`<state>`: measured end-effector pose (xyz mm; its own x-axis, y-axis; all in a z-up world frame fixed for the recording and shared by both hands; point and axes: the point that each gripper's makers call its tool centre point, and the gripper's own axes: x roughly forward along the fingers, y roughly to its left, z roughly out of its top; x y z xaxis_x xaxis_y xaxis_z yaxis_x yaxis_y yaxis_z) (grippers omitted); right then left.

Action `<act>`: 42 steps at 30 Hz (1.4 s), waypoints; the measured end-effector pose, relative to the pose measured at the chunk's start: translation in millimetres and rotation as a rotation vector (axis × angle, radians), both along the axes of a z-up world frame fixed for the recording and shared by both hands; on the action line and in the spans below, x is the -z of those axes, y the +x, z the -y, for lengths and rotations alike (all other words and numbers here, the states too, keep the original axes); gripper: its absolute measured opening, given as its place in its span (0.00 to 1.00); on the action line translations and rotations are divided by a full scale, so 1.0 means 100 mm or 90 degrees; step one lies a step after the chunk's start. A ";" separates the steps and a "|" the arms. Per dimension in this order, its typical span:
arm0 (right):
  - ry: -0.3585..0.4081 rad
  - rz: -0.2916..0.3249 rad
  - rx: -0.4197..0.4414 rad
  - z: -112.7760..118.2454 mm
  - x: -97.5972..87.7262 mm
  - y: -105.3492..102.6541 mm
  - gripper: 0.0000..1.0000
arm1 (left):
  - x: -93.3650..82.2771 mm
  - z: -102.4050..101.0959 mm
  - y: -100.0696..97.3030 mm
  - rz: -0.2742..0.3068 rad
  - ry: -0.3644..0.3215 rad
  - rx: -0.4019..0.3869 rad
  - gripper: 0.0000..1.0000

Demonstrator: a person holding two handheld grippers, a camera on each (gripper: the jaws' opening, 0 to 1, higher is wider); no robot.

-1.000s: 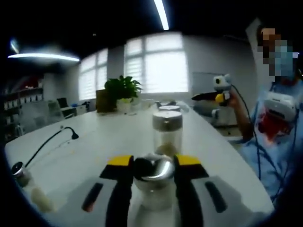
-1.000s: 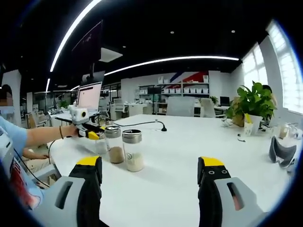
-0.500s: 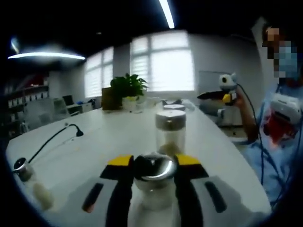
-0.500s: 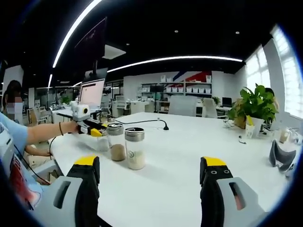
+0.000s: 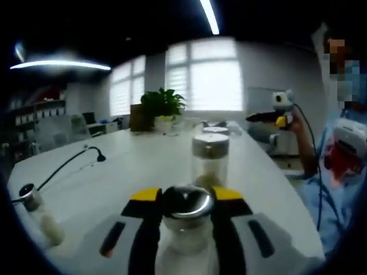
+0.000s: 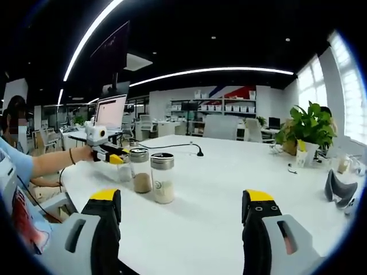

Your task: Rotate the seasoning bottle until the label or dispensing opening points toward the visible target arrow and the bottle remains upright within the marked orientation range

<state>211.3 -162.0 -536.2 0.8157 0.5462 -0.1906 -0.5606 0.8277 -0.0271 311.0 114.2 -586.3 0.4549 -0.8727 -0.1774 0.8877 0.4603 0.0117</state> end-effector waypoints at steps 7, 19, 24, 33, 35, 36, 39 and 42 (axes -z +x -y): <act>0.014 0.010 0.005 0.03 -0.05 -0.01 0.90 | 0.01 -0.01 0.00 -0.004 0.010 -0.047 0.35; 0.015 -0.009 0.005 0.01 0.02 0.00 0.90 | 0.04 -0.08 0.02 0.003 0.073 -0.158 0.35; 0.013 -0.018 0.008 0.01 0.05 0.00 0.89 | 0.04 -0.10 0.02 -0.002 0.070 -0.203 0.35; 0.009 -0.022 0.005 0.01 0.07 0.00 0.89 | 0.05 -0.16 0.04 -0.030 0.063 -0.319 0.35; 0.007 -0.025 0.006 0.02 0.07 0.00 0.89 | 0.05 -0.16 0.04 -0.031 0.060 -0.337 0.35; 0.007 -0.025 0.007 0.02 0.08 0.00 0.89 | 0.05 -0.16 0.05 -0.030 0.059 -0.348 0.35; 0.008 -0.027 0.011 0.04 0.08 0.01 0.89 | 0.05 -0.18 0.04 -0.039 0.045 -0.383 0.35; 0.006 -0.030 0.010 0.04 0.09 0.01 0.89 | 0.06 -0.19 0.04 -0.042 0.032 -0.415 0.35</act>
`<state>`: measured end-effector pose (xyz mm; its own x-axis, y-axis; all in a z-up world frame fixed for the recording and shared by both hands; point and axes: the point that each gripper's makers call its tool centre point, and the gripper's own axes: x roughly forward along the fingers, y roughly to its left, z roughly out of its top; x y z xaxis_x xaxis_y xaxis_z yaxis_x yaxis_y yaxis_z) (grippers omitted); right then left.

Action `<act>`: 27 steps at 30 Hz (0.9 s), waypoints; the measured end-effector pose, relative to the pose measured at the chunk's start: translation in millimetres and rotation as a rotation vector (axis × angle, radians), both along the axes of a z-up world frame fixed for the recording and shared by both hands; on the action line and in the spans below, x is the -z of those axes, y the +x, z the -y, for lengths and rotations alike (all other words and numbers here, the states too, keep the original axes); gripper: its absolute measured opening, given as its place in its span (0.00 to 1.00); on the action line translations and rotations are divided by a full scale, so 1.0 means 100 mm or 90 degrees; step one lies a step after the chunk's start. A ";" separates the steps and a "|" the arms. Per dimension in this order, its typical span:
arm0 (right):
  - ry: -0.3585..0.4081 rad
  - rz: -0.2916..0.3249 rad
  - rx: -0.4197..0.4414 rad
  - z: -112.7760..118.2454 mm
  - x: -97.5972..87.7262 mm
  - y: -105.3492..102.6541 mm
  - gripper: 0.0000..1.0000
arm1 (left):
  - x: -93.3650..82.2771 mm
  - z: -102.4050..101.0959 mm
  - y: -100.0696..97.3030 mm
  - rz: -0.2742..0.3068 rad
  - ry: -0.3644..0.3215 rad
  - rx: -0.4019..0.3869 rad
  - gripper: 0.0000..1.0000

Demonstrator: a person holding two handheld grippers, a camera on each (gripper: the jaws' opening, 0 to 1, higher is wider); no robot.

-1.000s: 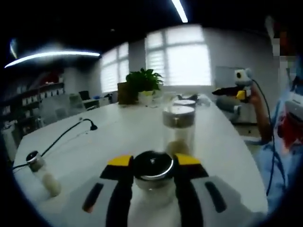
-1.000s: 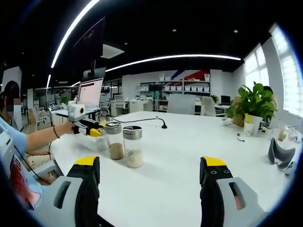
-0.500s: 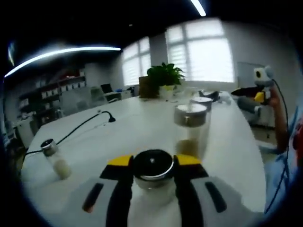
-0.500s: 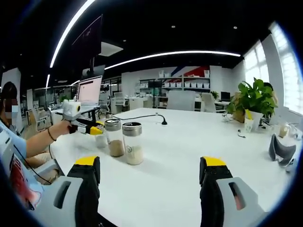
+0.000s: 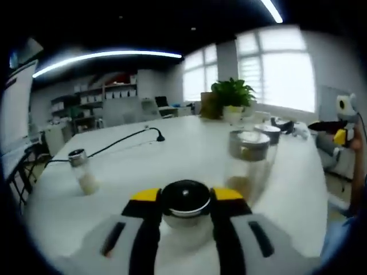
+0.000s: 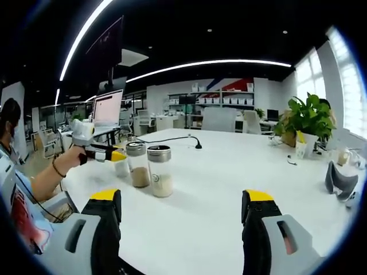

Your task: Rotate the seasoning bottle until the label or dispensing opening points toward the visible target arrow and the bottle remains upright within the marked orientation range

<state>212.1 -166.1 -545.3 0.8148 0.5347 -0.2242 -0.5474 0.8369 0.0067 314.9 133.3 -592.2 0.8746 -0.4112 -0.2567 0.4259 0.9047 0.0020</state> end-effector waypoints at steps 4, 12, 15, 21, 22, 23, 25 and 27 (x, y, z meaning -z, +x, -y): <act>0.000 0.000 0.002 0.02 0.00 0.00 0.89 | 0.00 0.00 -0.02 -0.001 0.000 -0.044 0.35; -0.002 -0.007 0.004 0.03 0.02 0.01 0.89 | 0.02 -0.03 -0.02 0.008 0.002 -0.111 0.35; -0.002 -0.011 0.002 0.01 0.04 0.01 0.89 | 0.01 -0.04 -0.02 0.013 -0.002 -0.136 0.35; -0.005 -0.017 0.004 0.03 0.06 0.01 0.89 | 0.01 -0.06 -0.05 0.018 -0.003 -0.167 0.35; -0.005 -0.018 0.004 0.03 0.06 0.01 0.89 | 0.01 -0.06 -0.05 0.018 -0.005 -0.169 0.35; -0.005 -0.019 0.004 0.02 0.07 0.01 0.89 | 0.01 -0.06 -0.05 0.018 -0.007 -0.171 0.35; -0.005 -0.021 0.004 0.03 0.08 0.02 0.89 | 0.01 -0.06 -0.05 0.021 -0.008 -0.176 0.35; -0.005 -0.022 0.004 0.02 0.08 0.01 0.89 | 0.00 -0.06 -0.04 0.022 -0.005 -0.177 0.35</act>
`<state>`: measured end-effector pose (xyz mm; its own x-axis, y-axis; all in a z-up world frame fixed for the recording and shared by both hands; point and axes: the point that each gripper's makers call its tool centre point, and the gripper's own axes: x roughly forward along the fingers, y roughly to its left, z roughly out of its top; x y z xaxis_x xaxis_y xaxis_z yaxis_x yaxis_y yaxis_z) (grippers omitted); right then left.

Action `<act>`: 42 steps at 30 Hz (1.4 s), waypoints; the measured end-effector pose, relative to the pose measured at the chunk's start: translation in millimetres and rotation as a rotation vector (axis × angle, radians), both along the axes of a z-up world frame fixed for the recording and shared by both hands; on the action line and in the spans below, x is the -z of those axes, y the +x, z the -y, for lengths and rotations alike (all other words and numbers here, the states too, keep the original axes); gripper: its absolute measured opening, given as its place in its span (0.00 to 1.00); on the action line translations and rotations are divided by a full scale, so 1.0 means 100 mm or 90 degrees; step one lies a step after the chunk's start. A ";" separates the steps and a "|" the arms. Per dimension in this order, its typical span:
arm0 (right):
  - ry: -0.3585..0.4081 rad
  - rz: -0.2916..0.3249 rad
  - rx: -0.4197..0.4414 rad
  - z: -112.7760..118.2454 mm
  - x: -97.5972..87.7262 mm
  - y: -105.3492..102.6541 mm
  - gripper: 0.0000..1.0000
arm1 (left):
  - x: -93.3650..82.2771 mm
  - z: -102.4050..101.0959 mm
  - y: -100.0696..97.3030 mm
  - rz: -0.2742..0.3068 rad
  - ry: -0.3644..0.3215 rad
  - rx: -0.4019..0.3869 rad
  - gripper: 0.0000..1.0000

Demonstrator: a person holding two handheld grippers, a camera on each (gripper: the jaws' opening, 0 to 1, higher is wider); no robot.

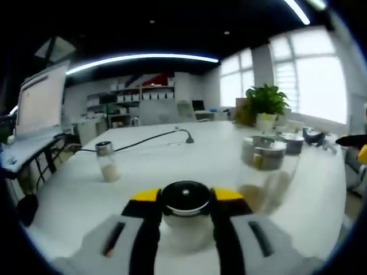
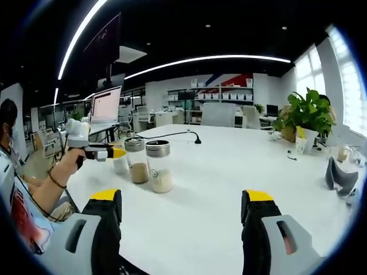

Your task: Rotate the seasoning bottle until the label or dispensing opening points toward the visible target arrow and the bottle remains upright within the marked orientation range

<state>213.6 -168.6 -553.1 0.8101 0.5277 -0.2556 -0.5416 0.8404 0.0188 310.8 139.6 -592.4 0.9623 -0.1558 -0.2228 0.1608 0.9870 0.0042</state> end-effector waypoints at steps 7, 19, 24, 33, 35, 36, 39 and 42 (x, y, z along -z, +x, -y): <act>-0.002 0.001 -0.001 0.00 0.00 0.00 0.89 | 0.00 0.01 0.00 -0.001 0.000 0.007 0.35; 0.001 0.001 0.003 0.02 0.00 0.00 0.89 | -0.12 0.06 -0.05 0.053 0.015 0.044 0.41; 0.001 -0.002 0.003 0.02 0.02 0.01 0.89 | -0.19 0.10 -0.03 0.059 0.024 0.101 0.54; 0.005 0.006 -0.016 -0.03 -0.02 -0.02 0.89 | -0.40 0.24 -0.21 0.065 -0.087 0.338 0.60; 0.005 0.005 -0.015 -0.03 -0.01 -0.02 0.89 | -0.48 0.26 -0.27 0.071 -0.144 0.388 0.65; 0.006 0.006 -0.013 -0.02 -0.02 -0.02 0.89 | -0.48 0.23 -0.26 0.068 -0.152 0.402 0.65; 0.007 0.014 -0.012 -0.01 -0.05 -0.03 0.88 | -0.47 0.16 -0.23 0.079 -0.108 0.424 0.67; 0.012 0.017 -0.014 0.00 -0.07 -0.04 0.88 | -0.48 0.14 -0.23 0.088 -0.077 0.462 0.68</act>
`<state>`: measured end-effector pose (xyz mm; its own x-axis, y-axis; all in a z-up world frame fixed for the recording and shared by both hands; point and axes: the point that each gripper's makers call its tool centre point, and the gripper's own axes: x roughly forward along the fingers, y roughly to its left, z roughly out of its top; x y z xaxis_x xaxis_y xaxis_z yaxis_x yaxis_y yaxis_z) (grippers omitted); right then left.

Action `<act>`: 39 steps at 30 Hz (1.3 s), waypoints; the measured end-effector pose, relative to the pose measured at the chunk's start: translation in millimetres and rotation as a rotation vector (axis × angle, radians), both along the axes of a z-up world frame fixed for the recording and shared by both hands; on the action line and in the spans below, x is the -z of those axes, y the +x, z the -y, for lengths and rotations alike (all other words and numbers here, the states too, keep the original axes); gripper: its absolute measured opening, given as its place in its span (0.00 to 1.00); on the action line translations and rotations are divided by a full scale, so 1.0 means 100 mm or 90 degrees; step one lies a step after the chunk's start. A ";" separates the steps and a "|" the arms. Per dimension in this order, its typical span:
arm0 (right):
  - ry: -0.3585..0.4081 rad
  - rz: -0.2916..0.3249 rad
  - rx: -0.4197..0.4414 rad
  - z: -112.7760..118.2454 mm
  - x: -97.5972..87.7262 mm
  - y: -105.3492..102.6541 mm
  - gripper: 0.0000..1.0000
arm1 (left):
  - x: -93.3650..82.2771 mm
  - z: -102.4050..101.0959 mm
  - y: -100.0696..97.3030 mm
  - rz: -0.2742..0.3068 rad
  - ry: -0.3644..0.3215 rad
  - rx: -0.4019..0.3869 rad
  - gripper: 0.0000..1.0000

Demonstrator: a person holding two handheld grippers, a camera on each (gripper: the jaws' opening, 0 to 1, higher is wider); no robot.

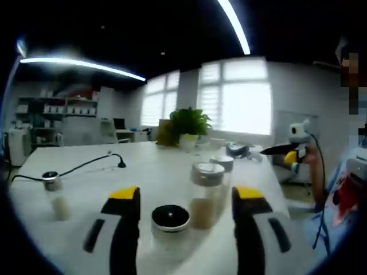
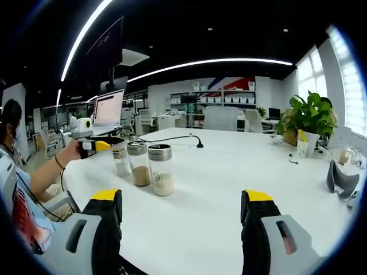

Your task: Rotate the seasoning bottle until the label or dispensing opening points toward the visible target arrow and the bottle remains upright within the marked orientation range

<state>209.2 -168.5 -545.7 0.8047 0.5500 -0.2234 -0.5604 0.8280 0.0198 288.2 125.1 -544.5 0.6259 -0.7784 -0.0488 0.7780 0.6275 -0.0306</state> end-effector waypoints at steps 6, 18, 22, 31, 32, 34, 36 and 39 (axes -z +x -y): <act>0.035 -0.002 -0.003 0.01 -0.02 0.01 0.88 | 0.14 0.01 0.00 0.014 0.097 0.073 0.66; 0.036 -0.001 -0.011 -0.01 -0.04 0.00 0.89 | 0.40 0.06 0.06 -0.027 0.102 0.165 0.53; 0.037 -0.006 -0.013 -0.01 -0.03 0.01 0.89 | 0.35 0.08 0.07 -0.045 0.071 0.183 0.54; 0.045 0.007 -0.035 -0.08 -0.08 -0.02 0.89 | 0.40 0.10 0.10 -0.064 0.084 0.190 0.48; 0.047 0.008 -0.037 -0.09 -0.08 -0.02 0.89 | 0.39 0.10 0.10 -0.061 0.080 0.189 0.48; 0.047 0.005 -0.040 -0.09 -0.07 -0.02 0.89 | 0.37 0.10 0.10 -0.058 0.075 0.190 0.48; 0.045 0.001 -0.038 -0.09 -0.06 -0.01 0.89 | 0.37 0.11 0.09 -0.067 0.068 0.193 0.45; 0.047 -0.003 -0.036 -0.10 -0.04 0.01 0.89 | 0.39 0.11 0.08 -0.062 0.076 0.191 0.36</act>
